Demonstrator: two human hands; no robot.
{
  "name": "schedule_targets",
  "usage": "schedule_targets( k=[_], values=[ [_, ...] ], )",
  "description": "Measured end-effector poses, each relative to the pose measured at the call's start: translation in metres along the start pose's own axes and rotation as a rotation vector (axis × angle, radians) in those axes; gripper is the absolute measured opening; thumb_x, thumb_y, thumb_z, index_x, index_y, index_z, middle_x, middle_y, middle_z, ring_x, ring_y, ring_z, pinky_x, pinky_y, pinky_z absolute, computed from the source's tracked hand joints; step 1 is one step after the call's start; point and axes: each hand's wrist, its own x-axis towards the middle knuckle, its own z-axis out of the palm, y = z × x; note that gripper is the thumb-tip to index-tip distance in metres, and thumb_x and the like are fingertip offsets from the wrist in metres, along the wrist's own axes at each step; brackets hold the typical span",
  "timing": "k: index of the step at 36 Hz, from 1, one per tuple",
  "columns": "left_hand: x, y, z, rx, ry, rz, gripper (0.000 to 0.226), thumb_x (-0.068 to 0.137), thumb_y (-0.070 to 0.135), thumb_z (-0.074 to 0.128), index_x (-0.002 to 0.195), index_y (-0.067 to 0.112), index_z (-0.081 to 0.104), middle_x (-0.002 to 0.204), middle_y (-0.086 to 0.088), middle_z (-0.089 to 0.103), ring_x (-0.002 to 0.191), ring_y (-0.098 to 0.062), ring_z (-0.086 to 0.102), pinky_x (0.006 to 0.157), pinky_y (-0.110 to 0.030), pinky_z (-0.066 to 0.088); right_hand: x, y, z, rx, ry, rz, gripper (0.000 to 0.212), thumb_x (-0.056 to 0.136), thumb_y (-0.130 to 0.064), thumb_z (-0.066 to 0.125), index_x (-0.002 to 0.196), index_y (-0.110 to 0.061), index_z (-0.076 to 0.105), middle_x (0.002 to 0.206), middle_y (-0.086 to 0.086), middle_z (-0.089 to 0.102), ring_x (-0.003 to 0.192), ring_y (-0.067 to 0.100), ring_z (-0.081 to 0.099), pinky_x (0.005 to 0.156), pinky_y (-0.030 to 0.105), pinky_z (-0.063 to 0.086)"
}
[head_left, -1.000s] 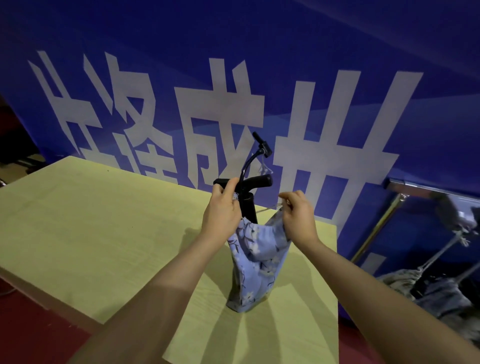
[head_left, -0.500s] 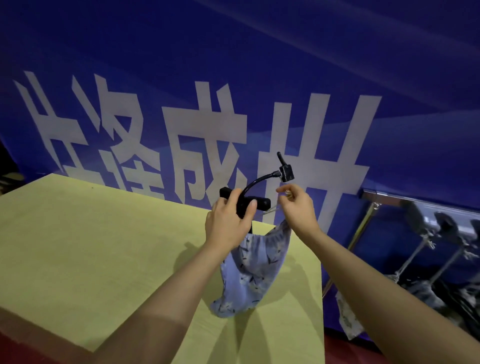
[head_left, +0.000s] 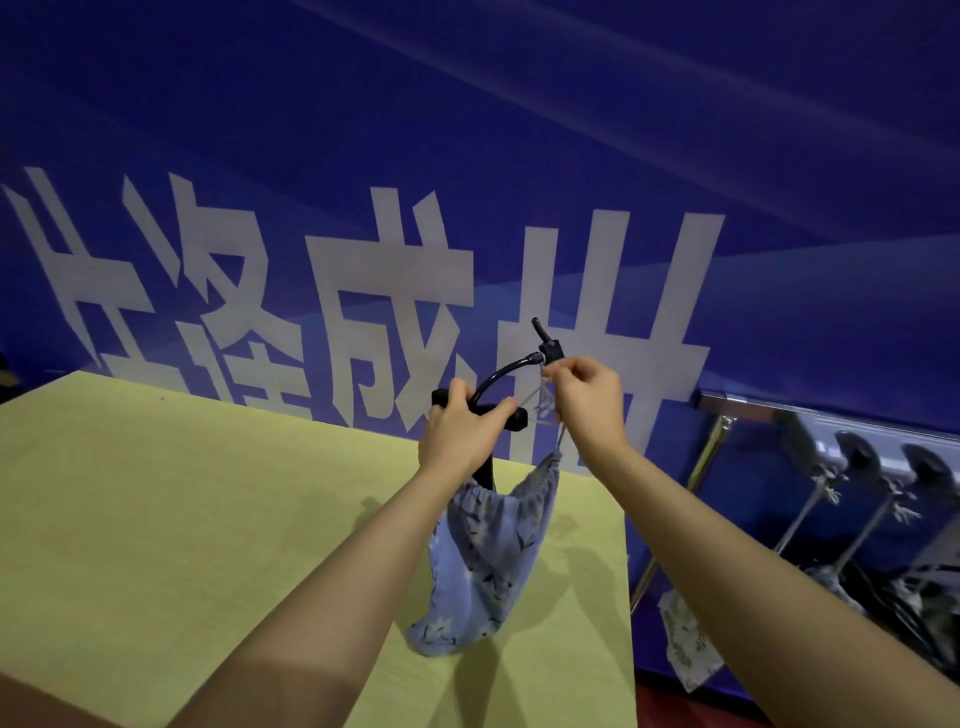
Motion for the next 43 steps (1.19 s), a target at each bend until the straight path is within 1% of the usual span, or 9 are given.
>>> schedule_targets(
  k=[4, 7, 12, 17, 21, 24, 29, 36, 43],
  values=[
    [0.001, 0.003, -0.001, -0.041, -0.012, -0.053, 0.038, 0.078, 0.055, 0.052, 0.1, 0.03, 0.037, 0.114, -0.01, 0.046, 0.098, -0.031, 0.05, 0.096, -0.046, 0.043, 0.003, -0.009, -0.002, -0.151, -0.123, -0.115, 0.029, 0.084, 0.006, 0.052, 0.105, -0.01, 0.064, 0.091, 0.005, 0.05, 0.072, 0.012, 0.049, 0.064, 0.024, 0.045],
    [0.001, 0.007, 0.0, 0.035, -0.013, -0.068, 0.039, 0.079, 0.056, 0.048, 0.11, 0.035, 0.036, 0.118, -0.011, 0.049, 0.11, -0.034, 0.047, 0.102, -0.047, 0.036, 0.005, -0.006, -0.005, -0.472, -0.185, -0.26, 0.044, 0.081, 0.011, 0.055, 0.121, -0.006, 0.056, 0.111, 0.008, 0.042, 0.097, 0.021, 0.051, 0.083, 0.031, 0.052],
    [-0.006, 0.014, 0.003, 0.337, -0.038, -0.057, 0.057, 0.084, 0.063, 0.036, 0.123, 0.023, 0.041, 0.134, -0.021, 0.038, 0.128, -0.039, 0.029, 0.107, -0.048, 0.024, 0.006, -0.008, -0.007, -0.722, -0.057, -0.437, 0.039, 0.091, 0.006, 0.047, 0.129, -0.001, 0.05, 0.118, 0.013, 0.044, 0.095, 0.031, 0.056, 0.077, 0.047, 0.054],
    [-0.009, 0.025, 0.003, 0.403, 0.067, 0.14, 0.071, 0.087, 0.052, 0.047, 0.144, 0.019, 0.02, 0.152, -0.013, 0.011, 0.141, -0.034, 0.007, 0.115, -0.045, 0.011, 0.003, -0.031, -0.004, -0.515, 0.073, -0.404, 0.036, 0.099, -0.027, 0.044, 0.076, -0.004, 0.06, 0.069, 0.007, 0.054, 0.058, 0.02, 0.05, 0.057, 0.034, 0.043],
    [-0.013, 0.028, 0.004, 0.169, -0.036, 0.369, 0.067, 0.087, 0.018, 0.055, 0.143, 0.024, 0.02, 0.145, -0.005, 0.026, 0.128, -0.028, 0.034, 0.103, -0.04, 0.037, 0.005, -0.049, -0.003, -0.215, 0.026, -0.209, 0.043, 0.099, -0.027, 0.045, 0.076, 0.003, 0.066, 0.05, 0.008, 0.05, 0.049, 0.016, 0.044, 0.053, 0.032, 0.043],
    [-0.013, 0.029, 0.007, 0.043, -0.143, 0.33, 0.05, 0.089, 0.01, 0.048, 0.131, 0.029, 0.03, 0.137, -0.001, 0.046, 0.094, -0.031, 0.054, 0.068, -0.034, 0.046, 0.002, -0.053, 0.0, -0.086, 0.021, -0.143, 0.042, 0.099, -0.025, 0.045, 0.079, 0.007, 0.063, 0.049, 0.0, 0.043, 0.048, 0.011, 0.042, 0.05, 0.024, 0.04],
    [-0.011, 0.03, 0.008, 0.09, -0.186, 0.297, 0.043, 0.089, 0.01, 0.043, 0.129, 0.026, 0.044, 0.134, 0.0, 0.053, 0.112, -0.034, 0.051, 0.093, -0.048, 0.048, 0.003, -0.061, -0.001, -0.009, 0.091, -0.19, 0.041, 0.1, -0.025, 0.043, 0.074, 0.002, 0.059, 0.05, 0.001, 0.037, 0.046, 0.009, 0.036, 0.052, 0.026, 0.037],
    [-0.015, 0.028, 0.021, 0.165, -0.133, 0.308, 0.038, 0.095, 0.01, 0.037, 0.127, 0.021, 0.052, 0.129, -0.005, 0.055, 0.114, -0.031, 0.05, 0.093, -0.038, 0.046, 0.002, -0.076, 0.0, 0.073, 0.168, -0.327, 0.039, 0.101, -0.022, 0.042, 0.063, -0.015, 0.043, 0.055, -0.002, 0.039, 0.044, -0.001, 0.039, 0.044, 0.01, 0.031],
    [-0.017, 0.02, 0.021, 0.268, -0.112, 0.36, 0.04, 0.09, 0.049, 0.051, 0.121, 0.022, 0.053, 0.121, 0.004, 0.055, 0.119, -0.018, 0.039, 0.098, -0.029, 0.029, 0.001, -0.075, -0.003, 0.039, 0.181, -0.359, 0.037, 0.099, -0.019, 0.045, 0.063, -0.013, 0.045, 0.054, -0.001, 0.041, 0.045, 0.0, 0.04, 0.043, 0.009, 0.03]
  ],
)
